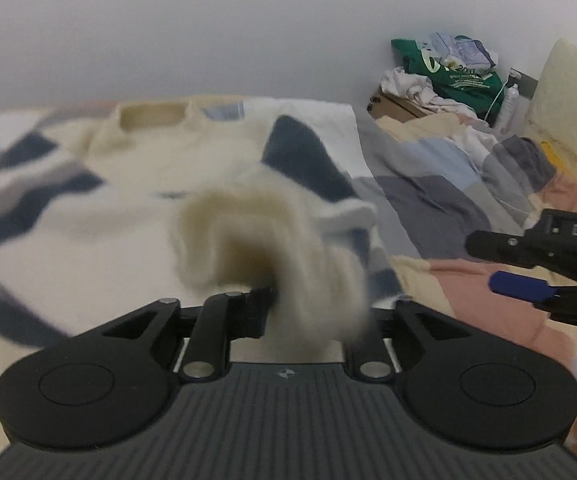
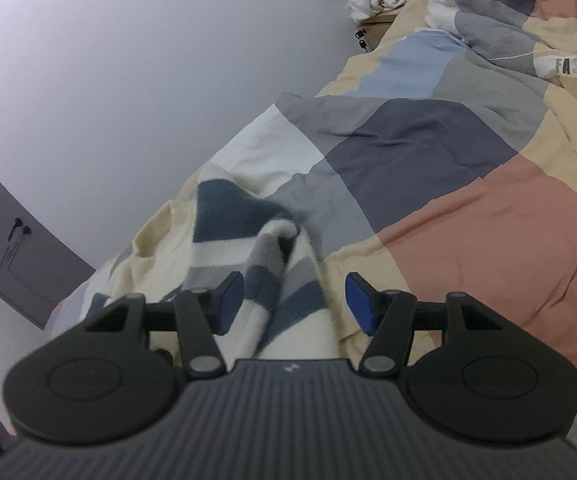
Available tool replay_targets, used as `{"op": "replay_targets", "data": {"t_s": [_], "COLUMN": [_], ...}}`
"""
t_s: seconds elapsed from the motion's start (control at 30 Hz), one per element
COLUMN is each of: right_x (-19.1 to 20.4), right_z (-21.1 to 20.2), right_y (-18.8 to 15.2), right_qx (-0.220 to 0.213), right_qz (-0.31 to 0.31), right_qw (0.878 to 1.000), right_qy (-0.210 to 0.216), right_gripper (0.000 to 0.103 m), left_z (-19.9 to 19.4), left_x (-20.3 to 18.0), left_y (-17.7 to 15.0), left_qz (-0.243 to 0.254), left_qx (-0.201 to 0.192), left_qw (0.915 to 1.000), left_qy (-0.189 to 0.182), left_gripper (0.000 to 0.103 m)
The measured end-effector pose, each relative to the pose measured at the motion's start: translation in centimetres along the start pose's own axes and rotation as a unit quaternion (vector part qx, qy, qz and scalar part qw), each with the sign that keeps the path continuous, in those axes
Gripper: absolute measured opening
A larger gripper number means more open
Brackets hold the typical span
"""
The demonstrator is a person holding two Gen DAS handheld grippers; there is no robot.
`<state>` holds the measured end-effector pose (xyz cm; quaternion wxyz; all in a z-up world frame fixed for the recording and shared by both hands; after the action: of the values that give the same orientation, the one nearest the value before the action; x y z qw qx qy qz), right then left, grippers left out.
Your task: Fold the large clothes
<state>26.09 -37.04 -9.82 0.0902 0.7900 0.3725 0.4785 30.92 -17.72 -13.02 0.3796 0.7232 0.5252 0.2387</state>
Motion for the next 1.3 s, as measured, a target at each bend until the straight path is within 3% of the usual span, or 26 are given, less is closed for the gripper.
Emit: {"op": "replay_targets", "data": {"t_s": [0.07, 0.2, 0.3, 0.47, 0.63, 0.77, 0.93, 1.0, 1.1, 1.3], "right_x": [0.3, 1.3, 2.8, 6.3, 6.1, 3.6, 3.4, 4.3, 5.7, 6.5], "right_z": [0.0, 0.1, 0.0, 0.0, 1.3, 3.2, 4.6, 4.4, 4.3, 2.7], "right_y": [-0.3, -1.3, -2.7, -6.3, -7.8, -6.9, -7.6, -8.2, -9.0, -7.6], "right_qx": [0.003, 0.013, 0.027, 0.055, 0.039, 0.035, 0.059, 0.06, 0.057, 0.014], "right_qz": [-0.007, -0.029, -0.051, -0.122, -0.198, -0.181, -0.176, -0.2, -0.24, -0.243], "right_qw": [1.0, 0.999, 0.998, 0.99, 0.979, 0.981, 0.982, 0.977, 0.968, 0.969], "right_qy": [0.001, 0.006, 0.019, 0.047, -0.009, -0.063, -0.046, -0.036, -0.036, -0.041], "right_gripper": [0.06, 0.06, 0.06, 0.06, 0.058, 0.059, 0.058, 0.038, 0.019, 0.017], "left_z": [-0.8, -4.7, -8.2, -12.9, -15.6, -16.4, -16.4, -16.4, -16.7, -18.0], "left_x": [0.4, 1.7, 3.1, 6.9, 9.8, 11.8, 14.6, 15.6, 16.8, 18.8], "left_y": [-0.5, -2.1, -2.4, -5.1, -7.4, -8.0, -8.0, -8.2, -8.7, -8.9], "left_qz": [-0.023, -0.056, -0.067, -0.085, -0.108, -0.119, -0.133, -0.147, -0.165, -0.182], "left_qx": [0.013, 0.033, 0.041, 0.065, 0.059, 0.037, 0.029, 0.026, 0.023, 0.007], "left_qw": [0.9994, 0.9957, 0.9948, 0.9943, 0.9917, 0.9911, 0.989, 0.9871, 0.9846, 0.9808], "left_qy": [-0.024, -0.066, -0.065, -0.004, 0.035, 0.046, 0.058, 0.058, 0.054, 0.068], "left_gripper": [0.075, 0.083, 0.085, 0.085, 0.085, 0.085, 0.085, 0.085, 0.085, 0.085]}}
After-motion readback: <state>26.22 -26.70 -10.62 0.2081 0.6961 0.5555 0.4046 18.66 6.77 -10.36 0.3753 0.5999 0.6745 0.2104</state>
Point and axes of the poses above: each gripper's, at about its wrist camera, not at the fingertips, and z roughly the way its jaws point, x to its left, y to its top, the point moved 9 cm from there along z, roughly the way its jaws point, and after that the axes turned 12 degrees about z, right-handed, at the moved point
